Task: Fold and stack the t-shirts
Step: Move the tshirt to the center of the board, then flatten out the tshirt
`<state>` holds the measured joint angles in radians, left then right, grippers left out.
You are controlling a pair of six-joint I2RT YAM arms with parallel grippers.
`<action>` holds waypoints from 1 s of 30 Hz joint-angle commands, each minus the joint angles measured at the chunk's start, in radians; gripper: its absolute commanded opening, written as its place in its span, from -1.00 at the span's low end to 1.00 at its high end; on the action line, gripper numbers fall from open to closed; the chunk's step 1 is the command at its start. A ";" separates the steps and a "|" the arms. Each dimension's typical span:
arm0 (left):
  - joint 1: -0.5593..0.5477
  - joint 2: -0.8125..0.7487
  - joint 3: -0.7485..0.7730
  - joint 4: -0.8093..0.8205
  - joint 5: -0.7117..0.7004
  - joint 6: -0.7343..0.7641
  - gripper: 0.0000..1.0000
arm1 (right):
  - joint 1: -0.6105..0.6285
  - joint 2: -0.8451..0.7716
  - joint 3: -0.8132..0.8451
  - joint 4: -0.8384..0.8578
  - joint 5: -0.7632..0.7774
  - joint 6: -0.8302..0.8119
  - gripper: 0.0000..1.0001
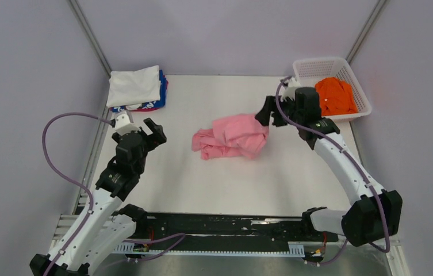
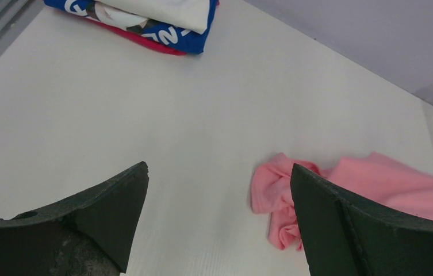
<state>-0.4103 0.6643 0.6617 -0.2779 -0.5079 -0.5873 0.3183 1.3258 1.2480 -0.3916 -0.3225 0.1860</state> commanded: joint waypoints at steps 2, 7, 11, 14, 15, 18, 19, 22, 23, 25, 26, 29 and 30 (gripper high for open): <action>0.004 0.097 0.057 0.007 -0.012 -0.066 1.00 | -0.236 -0.214 -0.379 0.109 0.164 0.215 0.99; 0.004 0.288 0.116 -0.002 0.147 -0.071 1.00 | -0.277 -0.364 -0.499 0.103 0.140 0.280 1.00; 0.004 0.471 0.153 0.084 0.342 -0.060 1.00 | -0.275 -0.409 -0.534 0.109 0.011 0.280 1.00; 0.004 0.627 0.228 0.120 0.424 -0.032 1.00 | -0.237 -0.414 -0.565 0.105 -0.066 0.282 1.00; 0.004 0.712 0.251 0.107 0.435 -0.026 1.00 | -0.212 -0.414 -0.574 0.101 -0.061 0.281 1.00; 0.004 0.864 0.376 0.063 0.448 0.007 1.00 | -0.120 -0.415 -0.599 0.069 0.017 0.282 1.00; 0.004 0.927 0.397 0.056 0.453 0.015 1.00 | -0.090 -0.415 -0.600 0.051 0.059 0.285 1.00; 0.004 1.051 0.486 0.041 0.463 0.053 0.99 | -0.005 -0.417 -0.594 0.022 0.173 0.299 1.00; 0.004 1.069 0.498 0.038 0.469 0.060 0.96 | 0.021 -0.411 -0.588 0.024 0.192 0.296 1.00; 0.004 1.120 0.541 0.034 0.481 0.075 0.91 | 0.086 -0.382 -0.564 0.026 0.252 0.291 1.00; 0.004 1.151 0.550 0.025 0.495 0.077 0.85 | 0.111 -0.360 -0.551 0.030 0.287 0.291 1.00; 0.004 1.208 0.583 0.003 0.554 0.070 0.75 | 0.187 -0.274 -0.500 0.046 0.387 0.282 1.00; 0.004 1.227 0.583 0.004 0.583 0.068 0.72 | 0.211 -0.244 -0.483 0.053 0.408 0.274 1.00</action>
<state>-0.4099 1.8442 1.1919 -0.2535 -0.0212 -0.5419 0.4534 0.9997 0.6765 -0.3729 -0.0799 0.4622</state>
